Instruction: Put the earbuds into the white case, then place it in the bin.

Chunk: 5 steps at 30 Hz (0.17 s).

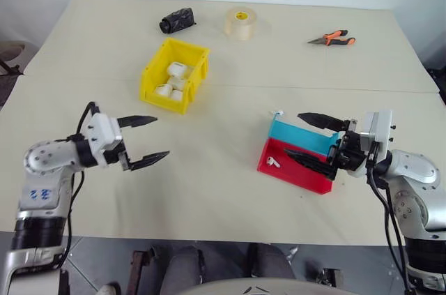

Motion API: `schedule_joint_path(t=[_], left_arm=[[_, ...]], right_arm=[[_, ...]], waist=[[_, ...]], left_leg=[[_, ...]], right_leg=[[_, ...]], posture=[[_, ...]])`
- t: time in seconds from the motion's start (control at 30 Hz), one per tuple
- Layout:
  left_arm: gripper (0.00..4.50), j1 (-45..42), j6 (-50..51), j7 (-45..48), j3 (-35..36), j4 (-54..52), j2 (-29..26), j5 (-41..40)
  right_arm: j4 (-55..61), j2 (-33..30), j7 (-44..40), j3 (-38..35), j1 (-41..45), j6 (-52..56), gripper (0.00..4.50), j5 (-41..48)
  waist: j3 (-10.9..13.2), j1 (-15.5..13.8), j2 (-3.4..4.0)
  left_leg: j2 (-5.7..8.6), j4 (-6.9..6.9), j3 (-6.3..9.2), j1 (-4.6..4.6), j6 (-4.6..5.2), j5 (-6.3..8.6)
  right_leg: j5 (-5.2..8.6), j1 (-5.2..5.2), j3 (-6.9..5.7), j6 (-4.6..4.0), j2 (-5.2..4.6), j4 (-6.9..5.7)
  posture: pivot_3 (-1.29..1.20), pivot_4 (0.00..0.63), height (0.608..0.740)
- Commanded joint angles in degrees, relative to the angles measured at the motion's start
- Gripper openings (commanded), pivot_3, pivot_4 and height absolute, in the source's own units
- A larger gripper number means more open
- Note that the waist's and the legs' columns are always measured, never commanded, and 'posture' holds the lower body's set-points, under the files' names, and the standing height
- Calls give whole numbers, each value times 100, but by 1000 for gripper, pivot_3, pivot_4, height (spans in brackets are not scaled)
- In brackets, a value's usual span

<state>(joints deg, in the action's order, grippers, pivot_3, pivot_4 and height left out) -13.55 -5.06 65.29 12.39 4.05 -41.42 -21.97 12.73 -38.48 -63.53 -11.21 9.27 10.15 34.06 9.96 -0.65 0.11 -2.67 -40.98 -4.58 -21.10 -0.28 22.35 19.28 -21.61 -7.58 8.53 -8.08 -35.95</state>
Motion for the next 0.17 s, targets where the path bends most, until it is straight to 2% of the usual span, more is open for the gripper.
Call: schedule_joint_path(t=[0.03,0.17], left_arm=[[4444,124,-306,-129,195,-342,-16,-45],[4444,60,-515,-552,94,-277,69,292]], right_arm=[[-225,-231,-356,-113,-149,-214,4500,-88],[-552,-357,-492,-261,-307,-493,4500,-278]], waist=[[0,-73,0],[0,-91,0]], left_leg=[[0,0,-1,0,0,0],[0,-2,-3,1,0,0]], right_leg=[[0,0,0,0,0,1],[0,3,0,0,0,1]], posture=[[0,150,740],[0,150,740]])
